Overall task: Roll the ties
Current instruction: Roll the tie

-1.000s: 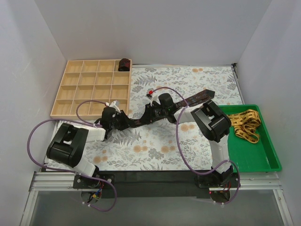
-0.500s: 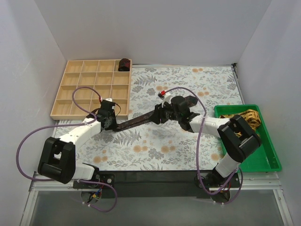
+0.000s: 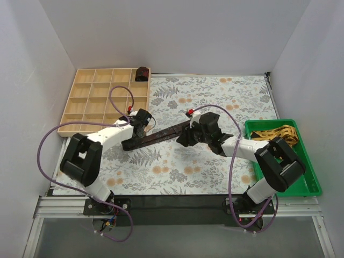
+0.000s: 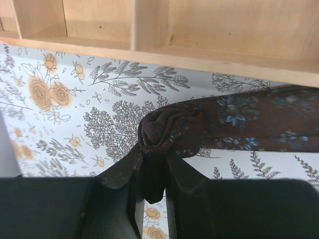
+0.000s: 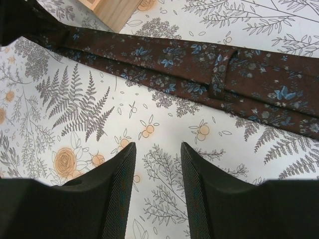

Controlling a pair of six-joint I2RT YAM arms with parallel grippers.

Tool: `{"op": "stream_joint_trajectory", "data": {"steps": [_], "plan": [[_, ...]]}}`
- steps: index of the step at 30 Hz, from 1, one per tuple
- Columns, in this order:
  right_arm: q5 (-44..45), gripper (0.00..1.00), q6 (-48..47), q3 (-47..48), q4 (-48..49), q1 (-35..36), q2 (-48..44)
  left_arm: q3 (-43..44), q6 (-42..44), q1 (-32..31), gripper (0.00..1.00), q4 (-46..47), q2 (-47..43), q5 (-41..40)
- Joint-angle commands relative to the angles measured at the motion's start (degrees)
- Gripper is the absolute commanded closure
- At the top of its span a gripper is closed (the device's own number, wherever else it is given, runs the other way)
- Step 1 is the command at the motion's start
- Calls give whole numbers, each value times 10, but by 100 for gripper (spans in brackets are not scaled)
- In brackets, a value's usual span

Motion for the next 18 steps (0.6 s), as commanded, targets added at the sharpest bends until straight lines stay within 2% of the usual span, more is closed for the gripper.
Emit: {"op": "stream_joint_trajectory", "data": {"steps": [1,10,14,18], "plan": [[16,59,-7,-11,9,-8,-25,41,-20,-35,96,-62,58,-74],[20,59,2,-46,9,-24,-42,143,-47,-94,95,-128,155,-103],[20,60,8,-49,15,-26,-33,182,-62,-107,97,-177,185,-135],[16,60,7,-48,20,-28,-31,183,-88,-107,98,-240,182,-196]]}}
